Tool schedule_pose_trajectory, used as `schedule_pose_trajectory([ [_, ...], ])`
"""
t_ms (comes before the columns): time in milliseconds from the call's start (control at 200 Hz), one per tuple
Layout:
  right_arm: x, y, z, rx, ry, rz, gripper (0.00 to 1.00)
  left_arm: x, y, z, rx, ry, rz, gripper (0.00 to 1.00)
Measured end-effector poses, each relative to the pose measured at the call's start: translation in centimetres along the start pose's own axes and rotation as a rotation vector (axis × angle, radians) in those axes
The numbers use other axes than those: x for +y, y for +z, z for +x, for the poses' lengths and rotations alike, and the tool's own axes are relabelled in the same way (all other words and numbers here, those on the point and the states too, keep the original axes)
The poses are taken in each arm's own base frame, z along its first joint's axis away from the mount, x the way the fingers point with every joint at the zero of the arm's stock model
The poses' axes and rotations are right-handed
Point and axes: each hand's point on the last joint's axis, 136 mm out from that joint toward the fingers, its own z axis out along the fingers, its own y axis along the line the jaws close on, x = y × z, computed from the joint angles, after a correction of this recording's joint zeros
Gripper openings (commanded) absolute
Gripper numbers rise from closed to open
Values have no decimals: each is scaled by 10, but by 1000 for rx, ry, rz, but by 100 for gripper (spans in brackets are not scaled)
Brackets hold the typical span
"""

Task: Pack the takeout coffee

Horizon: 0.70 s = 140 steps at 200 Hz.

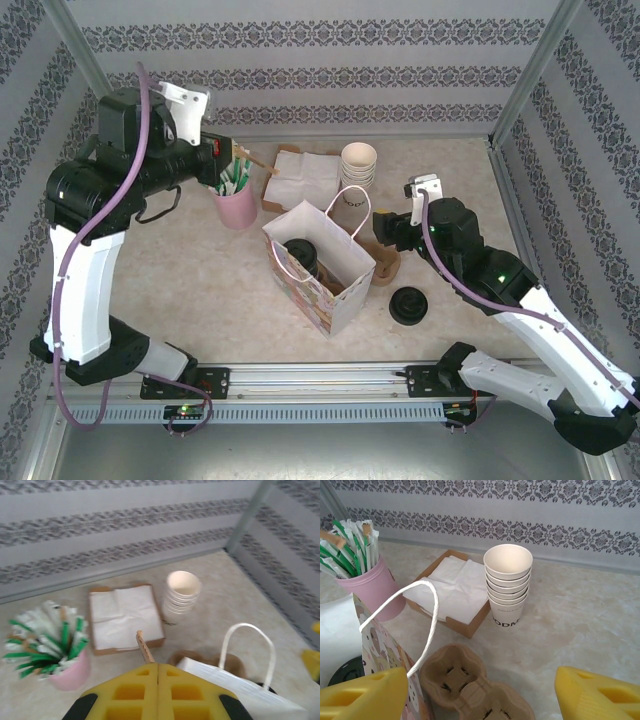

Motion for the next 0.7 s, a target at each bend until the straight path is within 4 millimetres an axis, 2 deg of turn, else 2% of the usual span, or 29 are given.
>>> schedule_pose_trajectory([
  [150,-3,-2,-1,-10,5,14,77,-29,-11,-1,1,0,145,0],
  [420,-10,-7,-3,-28,13,41,77,-61,-38,6,13,-29,318,0],
  [699,-13,-8,-4,-36,14,56,77,-86,-31,30,130,-35,424,0],
])
